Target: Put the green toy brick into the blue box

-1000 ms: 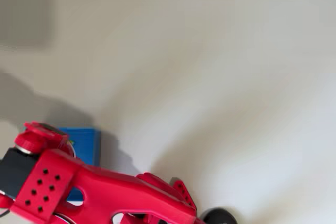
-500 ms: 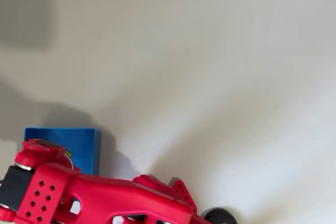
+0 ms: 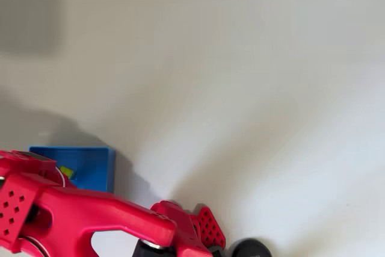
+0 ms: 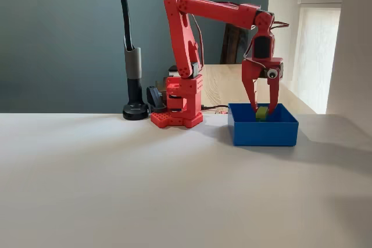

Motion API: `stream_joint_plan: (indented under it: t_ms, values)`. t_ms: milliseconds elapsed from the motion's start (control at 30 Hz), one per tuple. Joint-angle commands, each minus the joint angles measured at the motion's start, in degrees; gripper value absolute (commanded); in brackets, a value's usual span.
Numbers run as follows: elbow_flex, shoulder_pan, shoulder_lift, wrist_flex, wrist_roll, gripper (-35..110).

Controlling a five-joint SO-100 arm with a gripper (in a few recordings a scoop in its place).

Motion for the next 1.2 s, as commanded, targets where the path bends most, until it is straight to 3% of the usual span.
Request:
stream_joint_plan:
  t_ms: [0,300,567,1167]
  values:
    - [-4.5,-1.6,1.4,4.2,0.7,25]
    - [-10.6,-1.1,1.7,11.0,1.4,22]
    - [-24.8,6.1,1.8,14.9,4.0,0]
    - [-24.1,58.5,2.0,16.3,-6.0,0]
